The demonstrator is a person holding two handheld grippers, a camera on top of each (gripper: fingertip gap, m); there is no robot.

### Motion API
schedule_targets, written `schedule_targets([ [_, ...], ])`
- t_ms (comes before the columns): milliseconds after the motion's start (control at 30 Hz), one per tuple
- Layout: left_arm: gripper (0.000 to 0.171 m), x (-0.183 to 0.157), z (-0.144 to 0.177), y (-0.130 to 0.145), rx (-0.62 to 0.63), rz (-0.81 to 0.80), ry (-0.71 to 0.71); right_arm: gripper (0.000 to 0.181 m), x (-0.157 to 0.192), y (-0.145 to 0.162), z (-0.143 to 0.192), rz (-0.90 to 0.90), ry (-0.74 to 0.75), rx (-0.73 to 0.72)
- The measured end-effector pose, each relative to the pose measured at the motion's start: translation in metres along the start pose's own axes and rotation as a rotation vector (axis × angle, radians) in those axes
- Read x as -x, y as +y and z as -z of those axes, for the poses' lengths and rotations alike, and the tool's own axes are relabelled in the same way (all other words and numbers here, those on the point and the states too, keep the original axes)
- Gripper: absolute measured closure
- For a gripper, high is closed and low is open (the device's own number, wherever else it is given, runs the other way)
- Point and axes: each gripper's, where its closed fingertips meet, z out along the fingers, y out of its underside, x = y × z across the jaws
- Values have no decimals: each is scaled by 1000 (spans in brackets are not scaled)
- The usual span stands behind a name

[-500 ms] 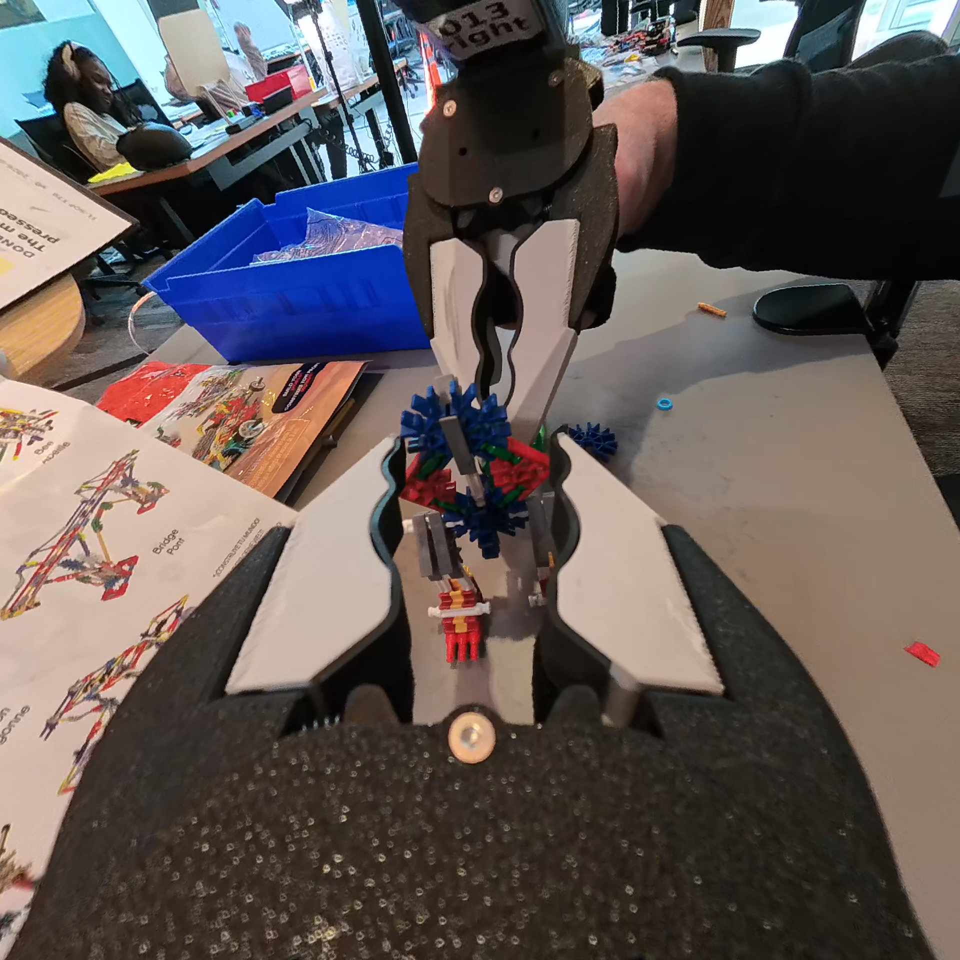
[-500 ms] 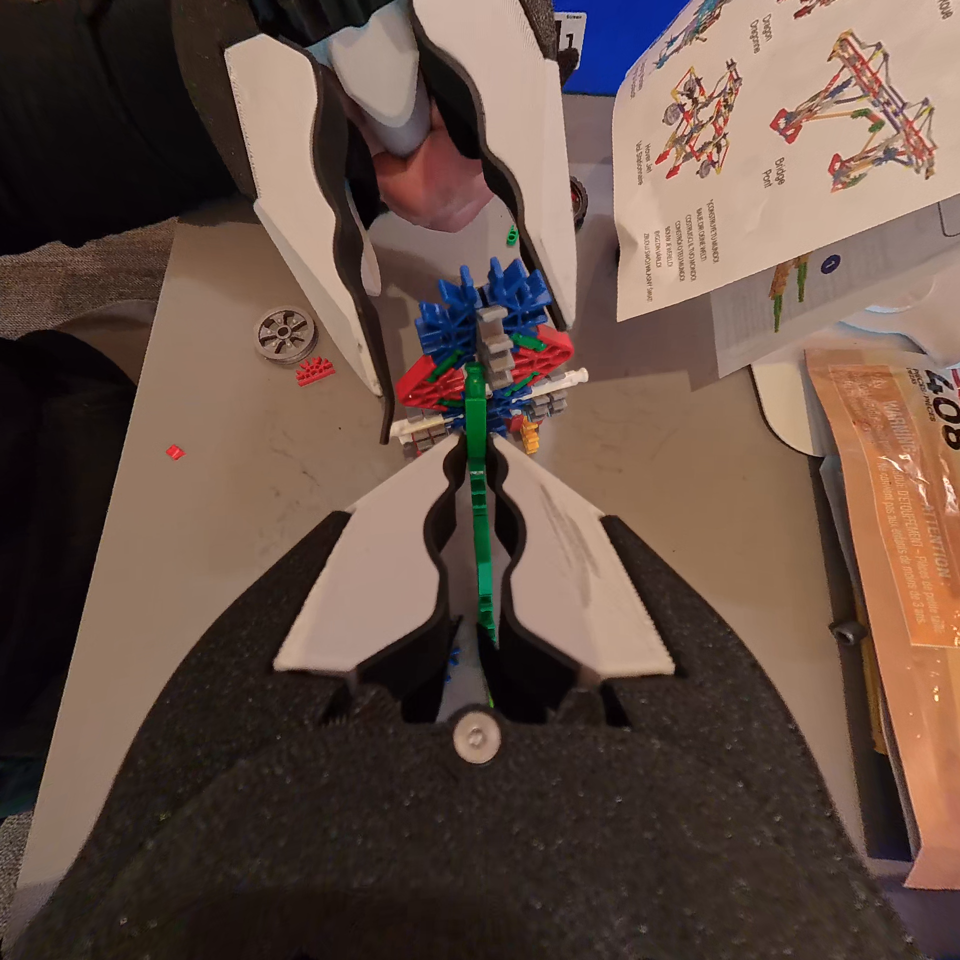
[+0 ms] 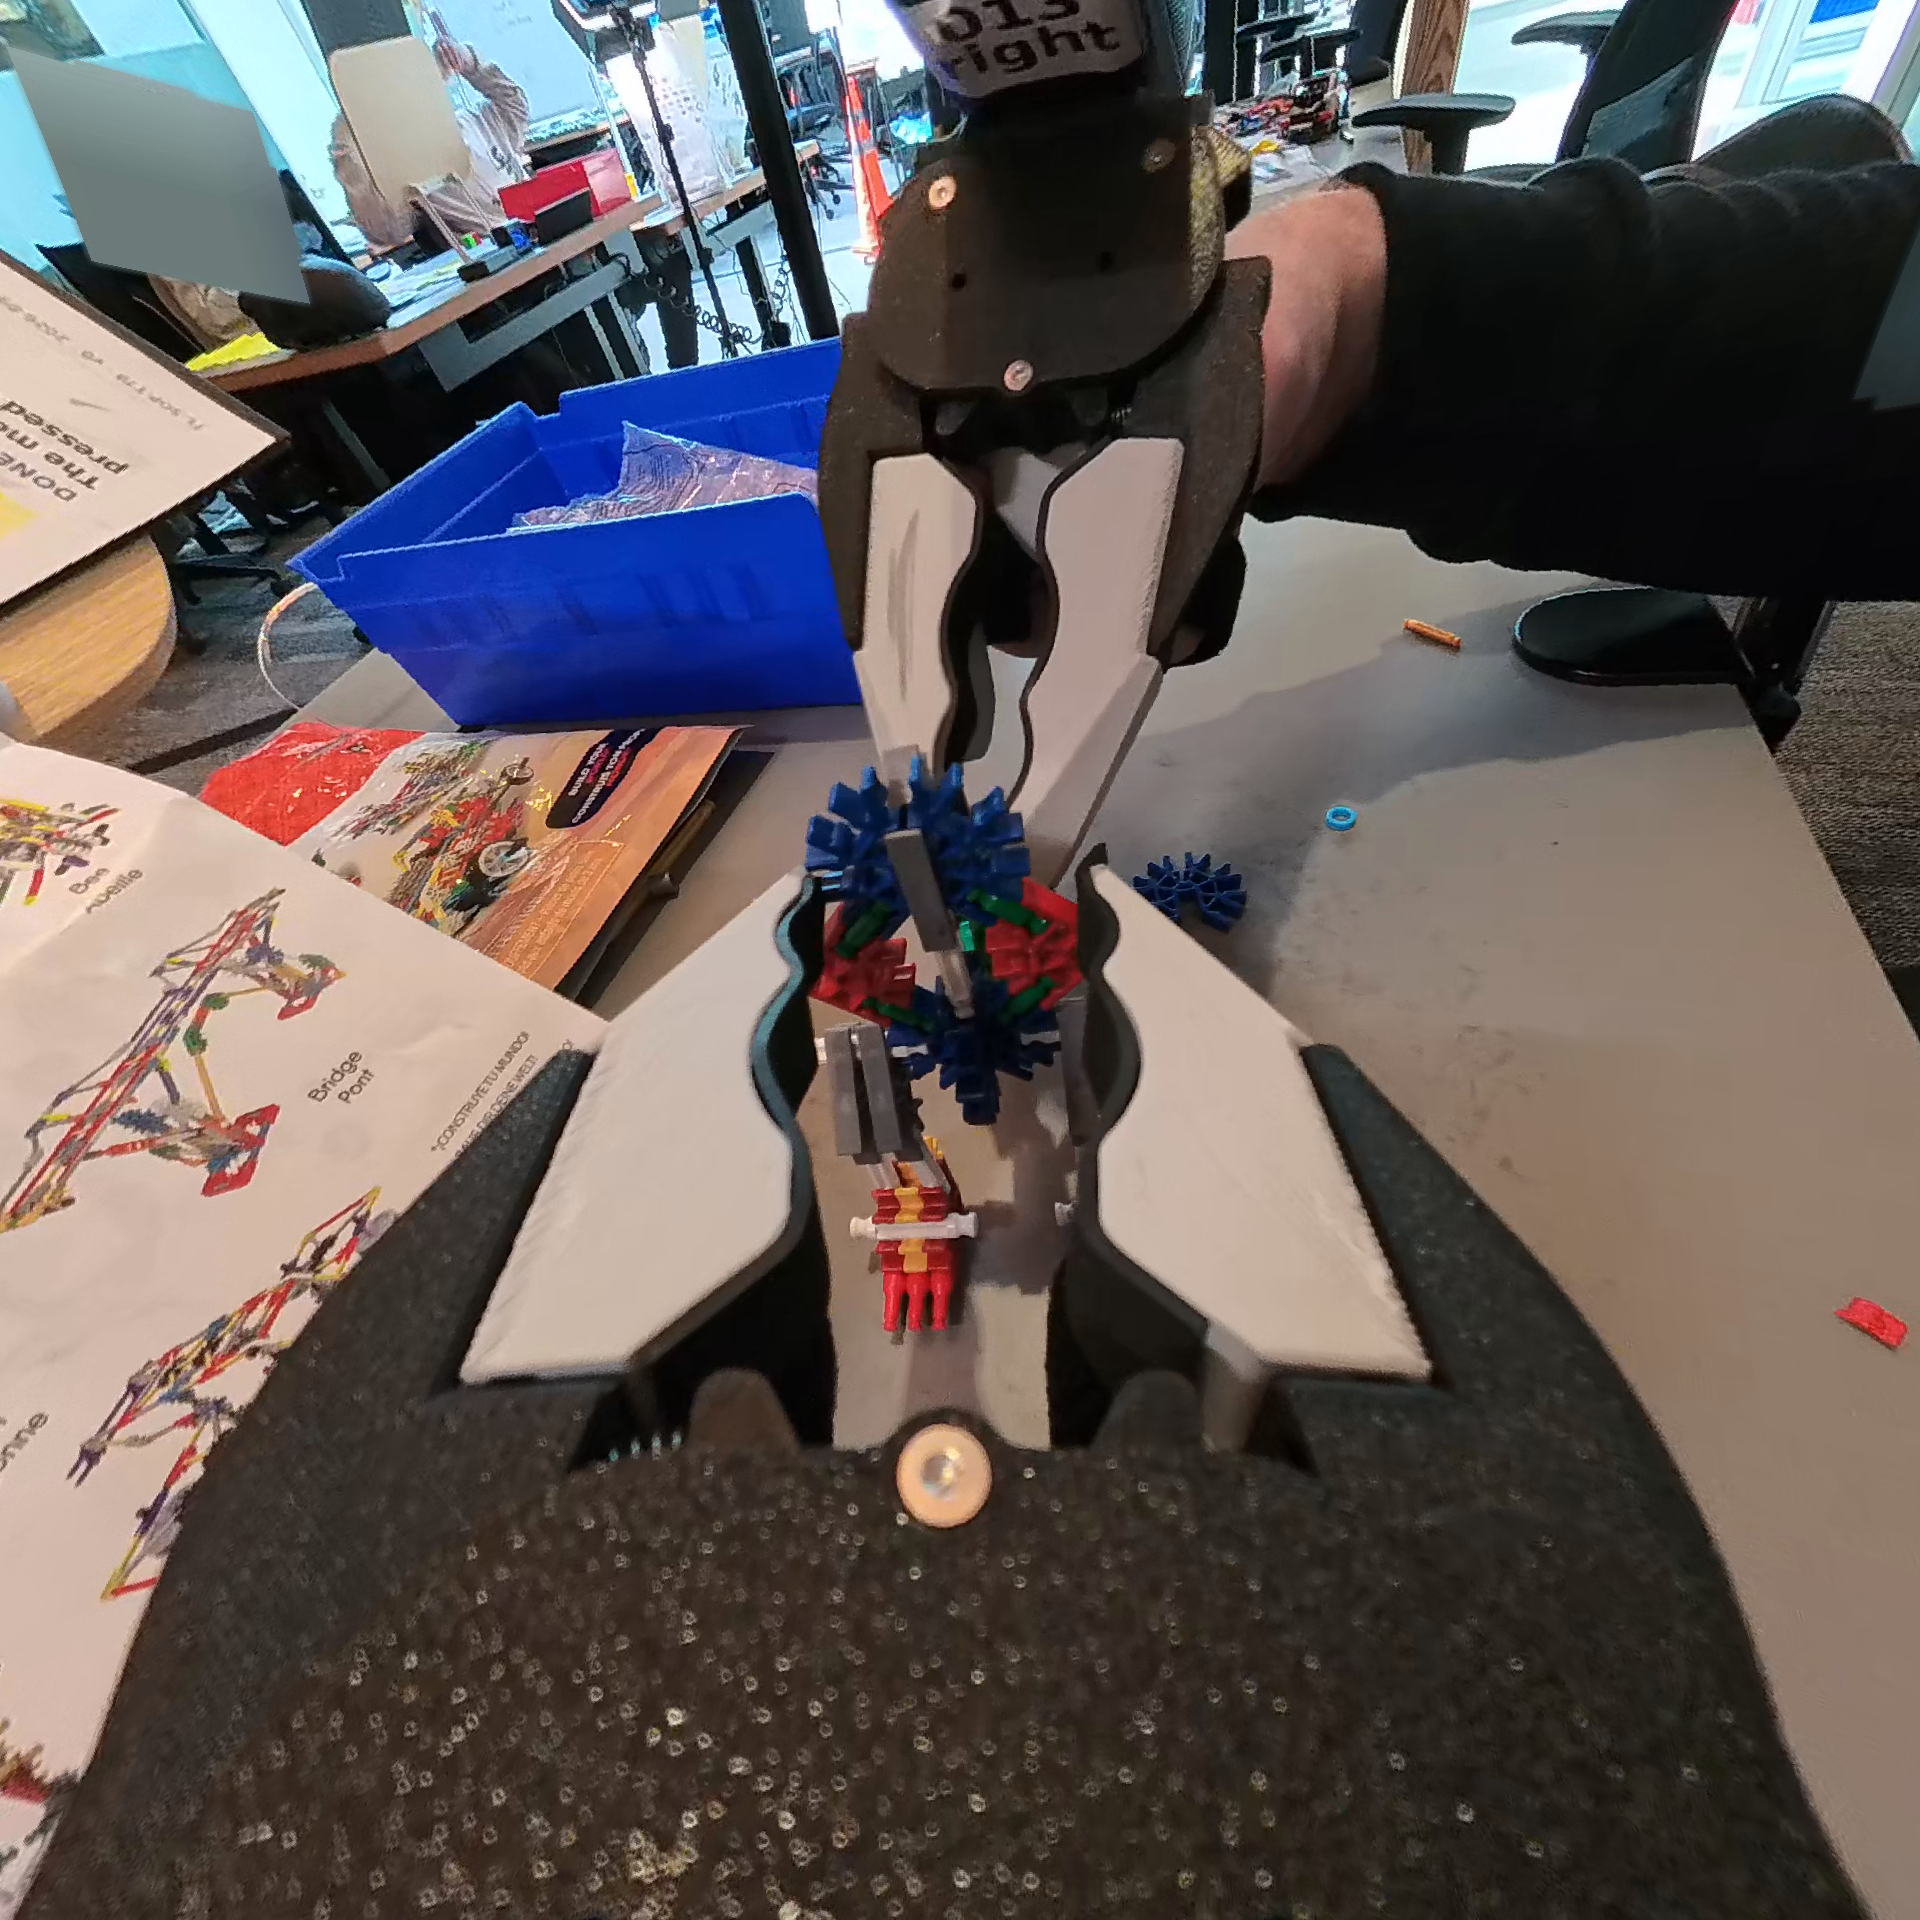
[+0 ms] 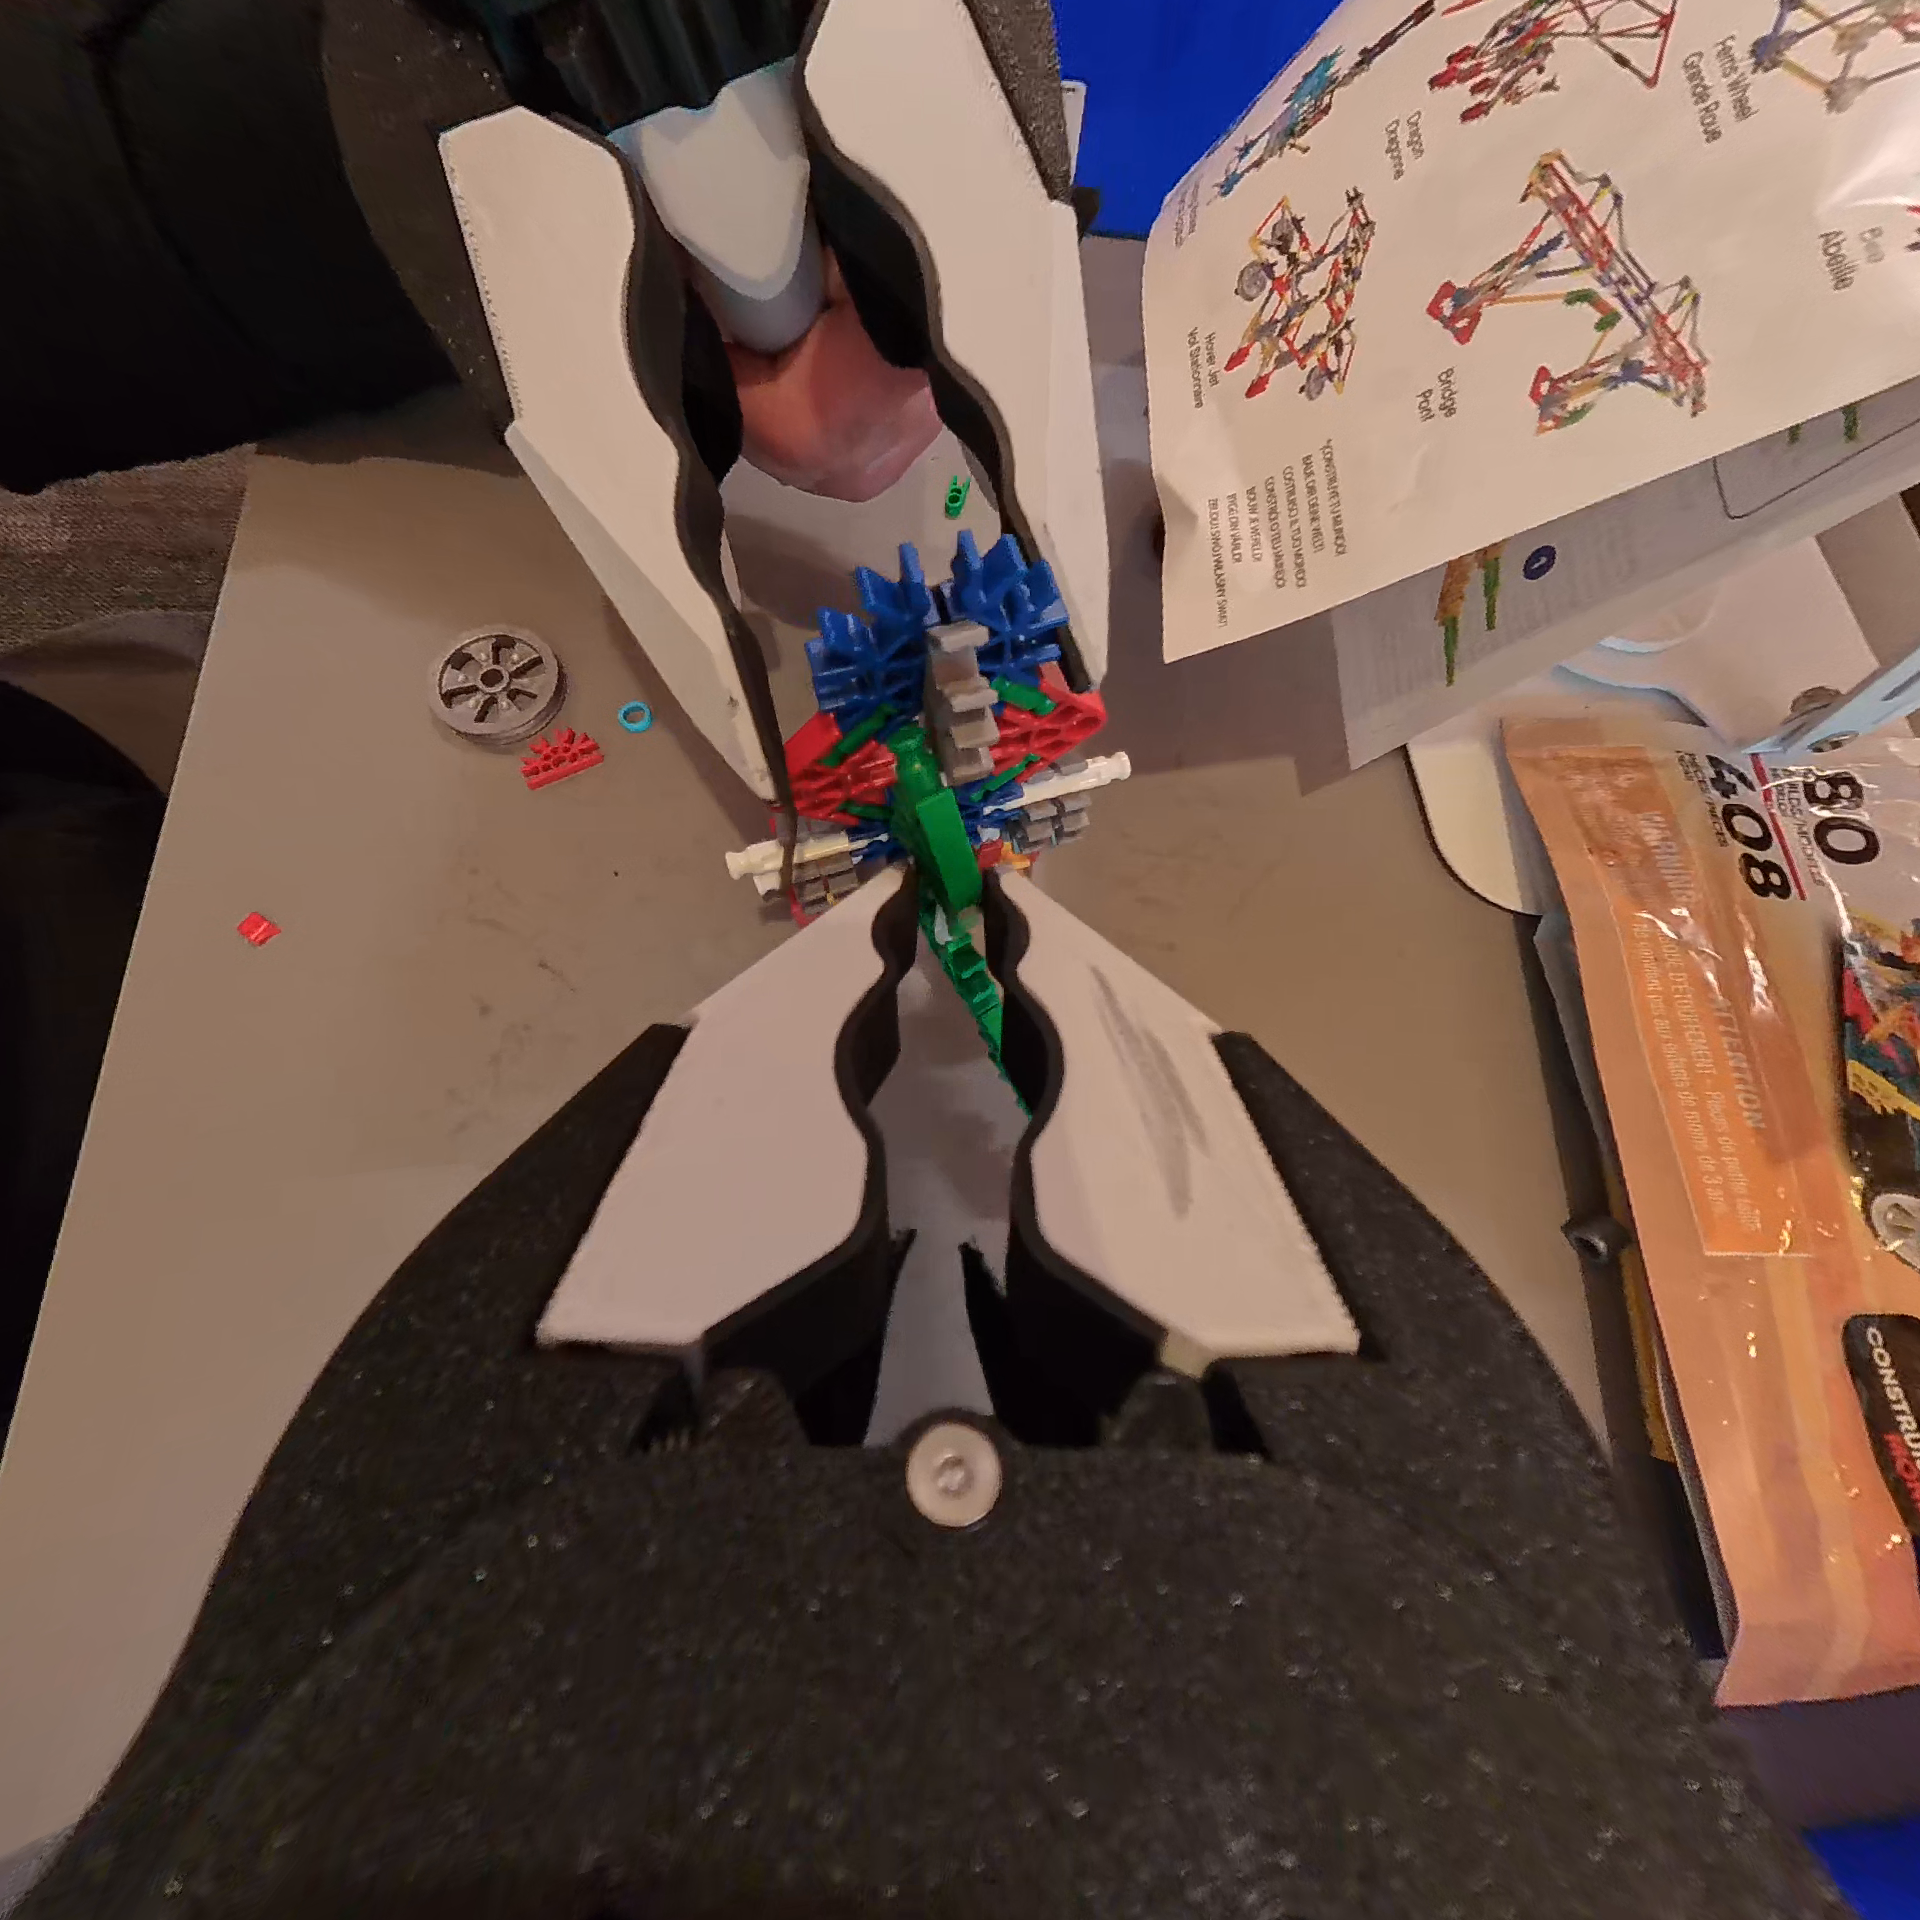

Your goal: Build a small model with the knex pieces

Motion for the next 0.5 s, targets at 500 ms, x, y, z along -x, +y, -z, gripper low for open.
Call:
schedule_targets([
  [500, 122, 0, 2, 3, 2, 22, 16, 169, -5, 1, -3, -10, 34, 38],
])
